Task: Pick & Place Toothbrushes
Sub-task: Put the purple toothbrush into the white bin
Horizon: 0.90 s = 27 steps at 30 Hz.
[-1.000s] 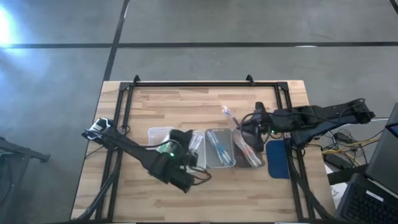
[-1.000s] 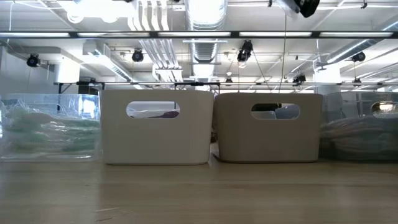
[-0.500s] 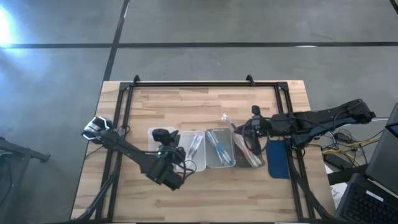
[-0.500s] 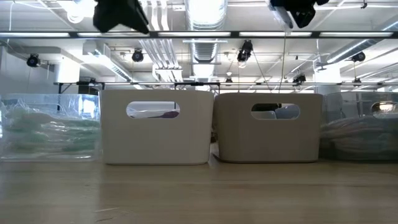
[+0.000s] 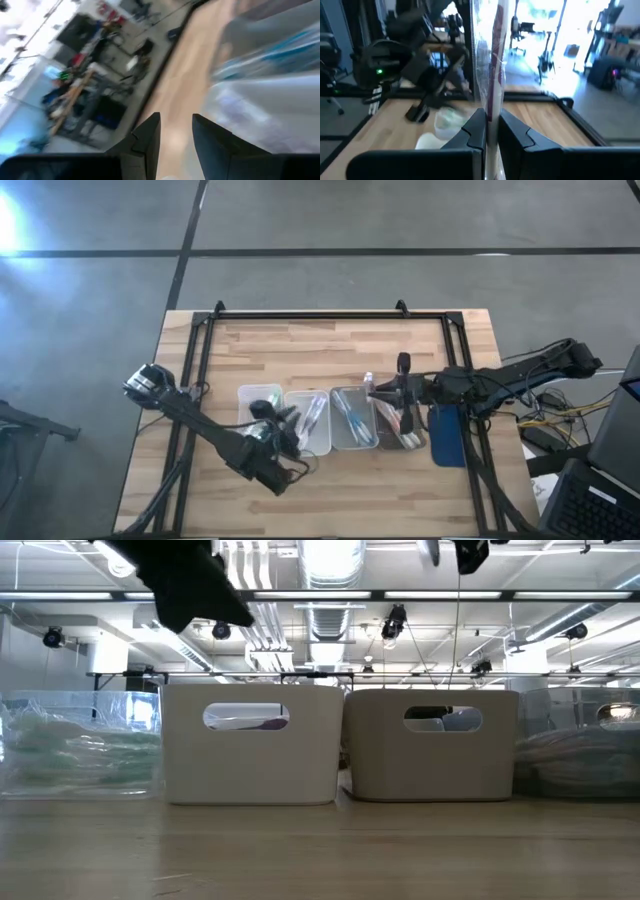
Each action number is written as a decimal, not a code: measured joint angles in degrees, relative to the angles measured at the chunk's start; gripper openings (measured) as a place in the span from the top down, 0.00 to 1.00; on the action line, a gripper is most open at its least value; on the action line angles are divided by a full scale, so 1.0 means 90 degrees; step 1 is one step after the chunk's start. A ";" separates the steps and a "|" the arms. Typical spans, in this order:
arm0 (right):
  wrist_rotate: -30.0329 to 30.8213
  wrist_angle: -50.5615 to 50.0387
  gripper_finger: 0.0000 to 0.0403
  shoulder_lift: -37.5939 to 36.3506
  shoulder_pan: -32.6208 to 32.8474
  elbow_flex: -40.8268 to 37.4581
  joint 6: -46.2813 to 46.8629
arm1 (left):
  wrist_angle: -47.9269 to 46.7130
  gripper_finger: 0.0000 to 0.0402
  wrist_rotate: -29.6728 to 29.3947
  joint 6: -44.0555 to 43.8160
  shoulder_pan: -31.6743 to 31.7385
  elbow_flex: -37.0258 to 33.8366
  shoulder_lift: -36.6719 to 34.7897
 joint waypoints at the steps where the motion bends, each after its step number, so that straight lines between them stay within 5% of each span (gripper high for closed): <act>1: -0.0016 0.0198 0.94 0.0028 0.0022 -0.0056 -0.0081 | 0.0596 0.71 0.0128 0.0508 0.0013 -0.0040 0.0002; 4: -0.0029 0.0562 0.94 0.0104 0.0073 -0.0128 -0.0249 | 0.2750 0.71 0.1137 0.2543 0.0100 -0.0180 0.0007; 7: -0.0030 0.0829 0.94 0.0216 0.0149 -0.0167 -0.0282 | 0.5079 0.71 0.2947 0.4469 0.0178 -0.0400 0.0019; 11: -0.0243 0.1285 0.94 0.0509 0.0294 -0.0258 -0.0547 | 0.7183 0.71 0.4866 0.5935 0.0184 -0.0507 0.0019; 19: -0.0607 0.1706 0.94 0.0771 0.0731 -0.0108 -0.1081 | 0.8344 0.71 0.4930 0.6685 0.0221 -0.0800 -0.0396; 27: -0.0607 0.2177 0.94 0.0980 0.1164 -0.0060 -0.1411 | 1.0402 0.71 0.4940 0.6665 0.0211 -0.2609 -0.1629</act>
